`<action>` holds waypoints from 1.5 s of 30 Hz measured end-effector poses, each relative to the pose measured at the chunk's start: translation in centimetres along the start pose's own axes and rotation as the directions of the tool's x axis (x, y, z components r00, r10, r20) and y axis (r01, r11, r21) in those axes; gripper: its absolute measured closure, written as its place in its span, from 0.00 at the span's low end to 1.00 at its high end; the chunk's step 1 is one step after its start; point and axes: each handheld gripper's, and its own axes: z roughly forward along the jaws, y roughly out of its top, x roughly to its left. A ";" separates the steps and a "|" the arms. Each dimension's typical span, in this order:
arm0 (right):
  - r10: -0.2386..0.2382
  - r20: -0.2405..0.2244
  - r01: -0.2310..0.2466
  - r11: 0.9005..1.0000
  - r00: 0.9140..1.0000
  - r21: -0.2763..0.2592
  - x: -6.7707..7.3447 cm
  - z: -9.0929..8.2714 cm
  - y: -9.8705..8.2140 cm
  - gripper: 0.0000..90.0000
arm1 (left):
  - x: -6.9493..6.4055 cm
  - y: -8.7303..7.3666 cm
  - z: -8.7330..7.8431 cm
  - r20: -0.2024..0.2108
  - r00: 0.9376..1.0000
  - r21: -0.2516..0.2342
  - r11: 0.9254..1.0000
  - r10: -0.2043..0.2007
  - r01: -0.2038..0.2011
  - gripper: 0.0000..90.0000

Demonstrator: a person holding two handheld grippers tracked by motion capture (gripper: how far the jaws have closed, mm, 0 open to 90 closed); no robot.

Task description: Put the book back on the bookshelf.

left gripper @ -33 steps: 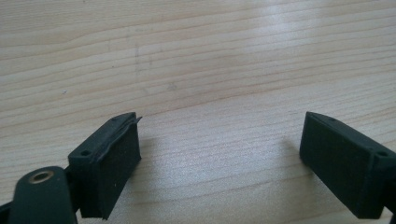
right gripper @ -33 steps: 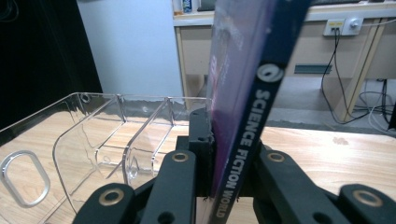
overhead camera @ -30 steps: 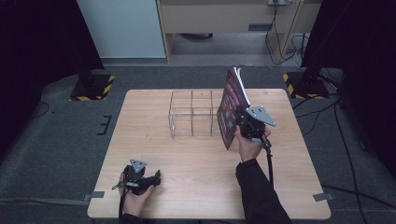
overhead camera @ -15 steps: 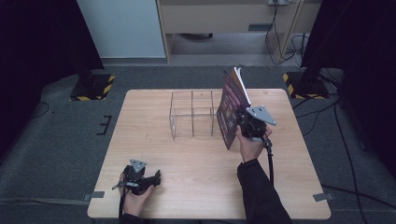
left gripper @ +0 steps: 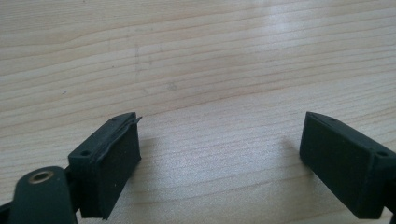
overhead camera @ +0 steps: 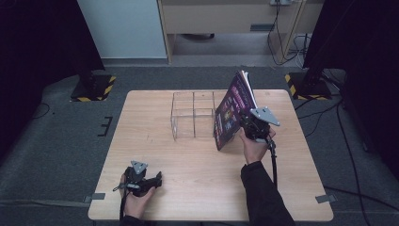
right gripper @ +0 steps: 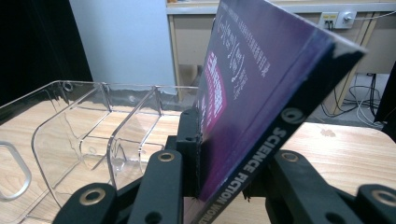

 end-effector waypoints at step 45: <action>0.006 0.018 -0.005 0.999 1.000 -0.040 1.6 1.1 0.4 0.94 | 0.0 0.0 0.0 0.000 1.000 -0.001 1.000 0.000 0.000 0.13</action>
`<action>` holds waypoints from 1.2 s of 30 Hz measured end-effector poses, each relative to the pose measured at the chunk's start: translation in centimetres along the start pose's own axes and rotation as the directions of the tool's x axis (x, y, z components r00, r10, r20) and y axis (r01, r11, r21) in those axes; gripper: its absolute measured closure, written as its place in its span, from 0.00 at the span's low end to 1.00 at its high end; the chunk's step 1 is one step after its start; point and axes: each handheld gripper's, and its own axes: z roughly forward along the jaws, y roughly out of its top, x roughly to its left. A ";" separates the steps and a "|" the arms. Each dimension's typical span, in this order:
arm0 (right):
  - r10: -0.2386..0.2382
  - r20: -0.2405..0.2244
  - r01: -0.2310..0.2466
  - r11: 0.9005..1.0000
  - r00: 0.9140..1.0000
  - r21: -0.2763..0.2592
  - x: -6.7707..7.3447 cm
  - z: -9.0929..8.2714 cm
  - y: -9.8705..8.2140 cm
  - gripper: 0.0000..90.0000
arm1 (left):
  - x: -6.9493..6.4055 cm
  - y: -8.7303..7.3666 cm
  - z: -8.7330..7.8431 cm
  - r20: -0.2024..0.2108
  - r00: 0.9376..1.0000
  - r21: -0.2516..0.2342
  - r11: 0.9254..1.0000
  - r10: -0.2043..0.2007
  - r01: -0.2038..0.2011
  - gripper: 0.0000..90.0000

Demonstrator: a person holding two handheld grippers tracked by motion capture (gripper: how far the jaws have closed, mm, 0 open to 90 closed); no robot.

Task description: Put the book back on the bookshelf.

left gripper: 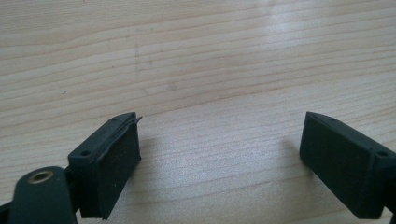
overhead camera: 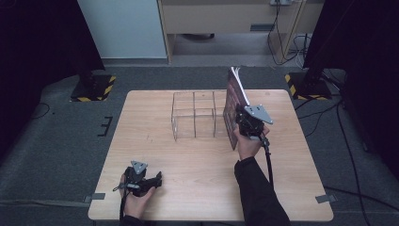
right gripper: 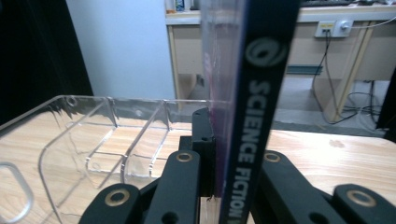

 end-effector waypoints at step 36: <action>0.027 -0.028 -0.026 0.998 0.999 0.048 -1.3 0.0 -0.6 0.69 | 0.0 0.0 0.0 0.000 1.000 0.000 1.000 0.000 0.000 0.13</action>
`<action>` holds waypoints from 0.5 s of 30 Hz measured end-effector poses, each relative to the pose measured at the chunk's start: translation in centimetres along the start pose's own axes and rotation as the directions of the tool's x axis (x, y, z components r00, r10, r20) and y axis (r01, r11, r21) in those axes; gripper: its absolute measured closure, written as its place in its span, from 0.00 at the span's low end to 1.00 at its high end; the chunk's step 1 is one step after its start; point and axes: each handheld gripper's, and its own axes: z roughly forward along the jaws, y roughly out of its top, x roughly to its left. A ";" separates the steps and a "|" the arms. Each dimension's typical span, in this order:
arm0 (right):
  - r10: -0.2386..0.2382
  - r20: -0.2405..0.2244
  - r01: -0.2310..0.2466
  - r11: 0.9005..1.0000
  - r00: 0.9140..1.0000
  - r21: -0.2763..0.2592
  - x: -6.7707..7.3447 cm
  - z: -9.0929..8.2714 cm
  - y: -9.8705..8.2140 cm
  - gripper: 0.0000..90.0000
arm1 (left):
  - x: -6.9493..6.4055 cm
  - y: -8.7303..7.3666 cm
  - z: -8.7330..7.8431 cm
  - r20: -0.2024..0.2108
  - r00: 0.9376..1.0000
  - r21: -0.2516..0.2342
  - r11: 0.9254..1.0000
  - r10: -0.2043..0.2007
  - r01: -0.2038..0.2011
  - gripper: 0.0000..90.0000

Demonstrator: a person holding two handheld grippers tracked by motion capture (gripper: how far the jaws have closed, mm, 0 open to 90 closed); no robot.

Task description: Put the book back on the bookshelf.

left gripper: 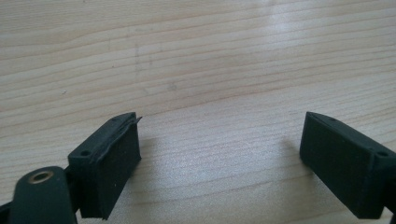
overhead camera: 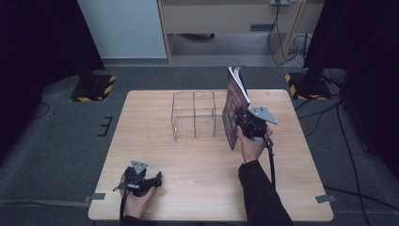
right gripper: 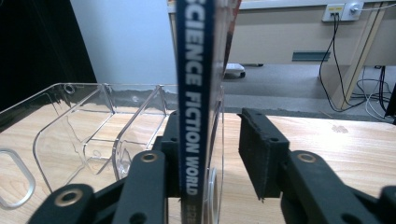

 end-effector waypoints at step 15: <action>0.004 -0.014 -0.004 1.000 1.000 -0.021 -0.5 -0.4 -0.1 0.47 | 0.0 0.0 0.0 0.000 1.000 0.000 1.000 0.000 0.000 0.13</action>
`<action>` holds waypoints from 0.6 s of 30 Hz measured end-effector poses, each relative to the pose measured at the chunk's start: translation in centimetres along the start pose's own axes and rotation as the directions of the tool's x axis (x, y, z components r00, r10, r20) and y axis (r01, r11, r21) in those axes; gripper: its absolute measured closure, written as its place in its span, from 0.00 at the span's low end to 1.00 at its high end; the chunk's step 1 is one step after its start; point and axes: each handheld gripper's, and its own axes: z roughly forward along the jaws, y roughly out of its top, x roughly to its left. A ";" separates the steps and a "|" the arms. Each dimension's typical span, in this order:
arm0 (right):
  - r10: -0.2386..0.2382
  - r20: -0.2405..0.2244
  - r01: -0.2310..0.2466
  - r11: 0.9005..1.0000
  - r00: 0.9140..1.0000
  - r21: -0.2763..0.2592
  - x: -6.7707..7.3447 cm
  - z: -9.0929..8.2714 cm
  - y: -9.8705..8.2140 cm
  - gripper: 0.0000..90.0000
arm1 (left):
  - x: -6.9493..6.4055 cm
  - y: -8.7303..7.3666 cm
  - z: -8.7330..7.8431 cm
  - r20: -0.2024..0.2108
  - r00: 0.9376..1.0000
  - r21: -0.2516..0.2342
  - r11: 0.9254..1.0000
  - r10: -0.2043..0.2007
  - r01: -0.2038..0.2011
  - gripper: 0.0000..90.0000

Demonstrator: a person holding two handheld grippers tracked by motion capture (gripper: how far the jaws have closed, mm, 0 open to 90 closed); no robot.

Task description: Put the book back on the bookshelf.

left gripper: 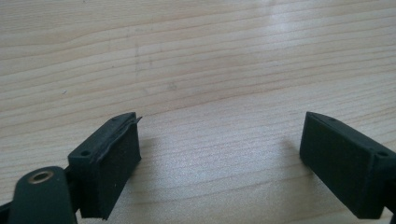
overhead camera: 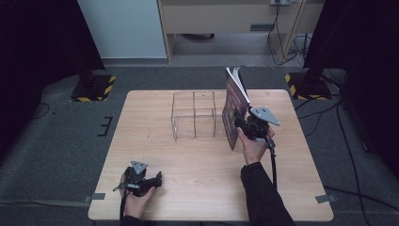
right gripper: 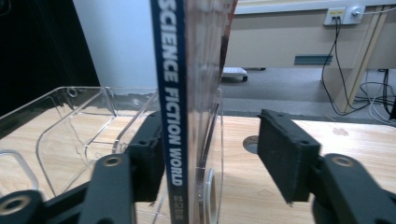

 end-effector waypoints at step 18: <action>0.062 -0.250 -0.031 0.991 0.966 0.129 -3.4 -4.5 -3.2 0.18 | 0.0 0.0 0.0 0.000 1.000 0.000 1.000 0.000 0.000 0.13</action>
